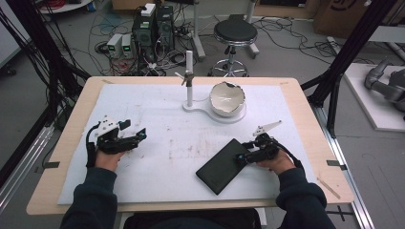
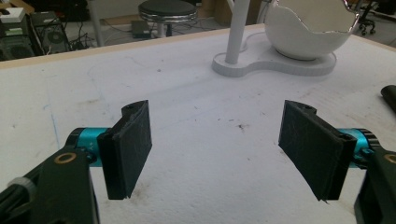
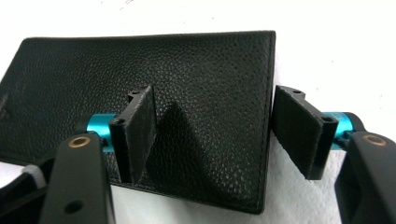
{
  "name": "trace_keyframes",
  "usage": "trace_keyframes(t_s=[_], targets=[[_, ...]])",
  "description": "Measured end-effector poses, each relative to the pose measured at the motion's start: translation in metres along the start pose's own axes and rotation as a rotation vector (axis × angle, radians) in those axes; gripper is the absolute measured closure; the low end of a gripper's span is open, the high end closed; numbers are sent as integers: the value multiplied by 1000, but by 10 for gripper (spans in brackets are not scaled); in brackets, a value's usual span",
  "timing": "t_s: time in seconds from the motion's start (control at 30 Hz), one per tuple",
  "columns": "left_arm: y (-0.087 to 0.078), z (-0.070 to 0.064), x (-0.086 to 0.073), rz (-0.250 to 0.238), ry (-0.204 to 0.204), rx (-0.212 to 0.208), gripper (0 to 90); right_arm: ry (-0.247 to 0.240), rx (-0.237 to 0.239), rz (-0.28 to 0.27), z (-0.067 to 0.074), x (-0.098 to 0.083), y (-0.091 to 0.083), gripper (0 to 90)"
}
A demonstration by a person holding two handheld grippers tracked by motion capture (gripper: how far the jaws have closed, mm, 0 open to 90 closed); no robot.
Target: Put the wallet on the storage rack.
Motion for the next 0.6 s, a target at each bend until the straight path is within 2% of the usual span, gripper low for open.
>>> trace_keyframes(t_s=[0.07, 0.13, 0.17, 0.2, 0.23, 0.27, 0.37, 0.47, 0.5, 0.6], targets=[[0, -1, 0, 1, 3, -2, 256, 19, 9, 7, -1, 0, -2, 423], [1, -3, 1, 1, 5, -8, 259, 39, 9, -4, -4, -2, -6, 557], [1, -3, 1, 2, 7, -13, 259, 39, 9, -4, -4, -2, -6, 557], [2, -6, 2, 0, 9, -30, 263, 32, 7, -13, -6, -3, -9, 625], [2, -6, 2, 0, 9, -30, 263, 32, 7, -13, -6, -3, -9, 625], [4, -12, 3, 1, 17, -48, 263, 22, -18, -13, -5, -2, -10, 683], [7, -18, 5, 8, 35, -61, 263, 16, -31, -18, -4, -2, -11, 721], [11, -27, 7, 14, 56, -71, 263, 16, -42, -52, -5, -2, -16, 849], [11, -27, 7, 14, 56, -71, 262, 16, -42, -52, -5, -2, -16, 849], [11, -26, 7, 20, 54, -74, 263, -9, -55, -103, -2, 1, -22, 863]])
Point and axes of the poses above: each handheld gripper's, and its own axes: y roughly forward along the jaws, x roughly out of its top, z roughly to its left, the point moved 2 cm from there along y, roughly forward along the jaws, and after that the axes turned 15 degrees about z, right-handed, at the moved point
